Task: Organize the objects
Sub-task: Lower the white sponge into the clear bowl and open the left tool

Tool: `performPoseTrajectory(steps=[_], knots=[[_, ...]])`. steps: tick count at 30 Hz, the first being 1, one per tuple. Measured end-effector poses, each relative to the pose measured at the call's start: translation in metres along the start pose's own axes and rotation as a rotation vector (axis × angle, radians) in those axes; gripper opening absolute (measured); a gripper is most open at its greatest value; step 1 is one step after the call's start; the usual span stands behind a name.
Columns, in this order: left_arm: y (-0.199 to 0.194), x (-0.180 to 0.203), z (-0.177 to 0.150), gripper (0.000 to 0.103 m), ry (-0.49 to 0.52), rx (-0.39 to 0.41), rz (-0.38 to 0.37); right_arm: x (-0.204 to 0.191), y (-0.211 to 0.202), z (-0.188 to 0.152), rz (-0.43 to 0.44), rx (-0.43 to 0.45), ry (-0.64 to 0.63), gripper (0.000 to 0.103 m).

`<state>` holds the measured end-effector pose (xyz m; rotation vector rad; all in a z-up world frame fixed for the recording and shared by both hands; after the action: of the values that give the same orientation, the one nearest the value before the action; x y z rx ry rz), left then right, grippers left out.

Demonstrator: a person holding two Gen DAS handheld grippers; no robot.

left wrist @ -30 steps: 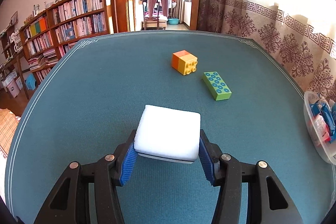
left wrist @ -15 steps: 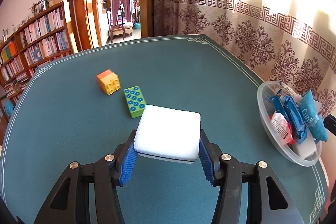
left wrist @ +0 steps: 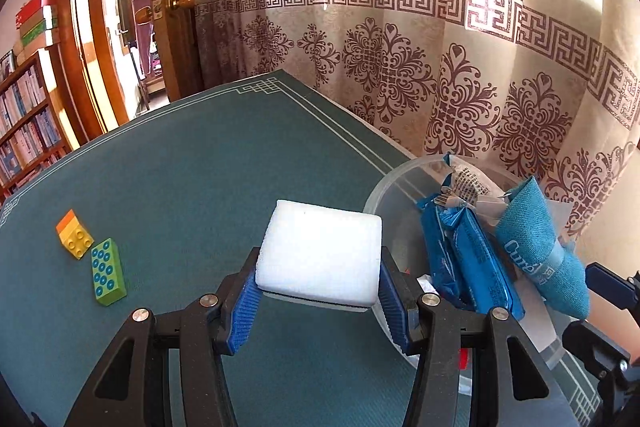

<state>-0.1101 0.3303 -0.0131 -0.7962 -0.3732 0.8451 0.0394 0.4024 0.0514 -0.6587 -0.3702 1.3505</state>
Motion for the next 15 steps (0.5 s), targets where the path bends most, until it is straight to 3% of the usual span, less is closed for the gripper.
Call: performPoseTrajectory(steps=[11,12,13,15], knots=[[0.011,0.041,0.019,0.058,0.085,0.026,-0.087,-0.001,0.003,0.001,0.01,-0.005,0.012,0.063],[0.011,0.044,0.02,0.061,0.088,0.033,-0.091,0.0,0.004,0.001,0.009,-0.005,0.011,0.063],[0.011,0.045,0.022,0.073,0.087,0.04,-0.095,-0.001,0.003,0.001,0.009,-0.006,0.011,0.063],[0.009,0.047,0.024,0.087,0.073,0.05,-0.122,-0.001,0.004,0.001,0.01,-0.009,0.009,0.063]])
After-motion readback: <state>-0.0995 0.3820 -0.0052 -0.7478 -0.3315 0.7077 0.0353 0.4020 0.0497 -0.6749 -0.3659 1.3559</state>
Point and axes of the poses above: each gripper's, at about its wrist camera, not at the fingertips, and y roughly the way its jaws point, x to its right, z to its top, the point moved 10 cm from there along y, roughly the way its jaws point, and after that the axes turned 6 degrees about -x, right-handed, at the moved point
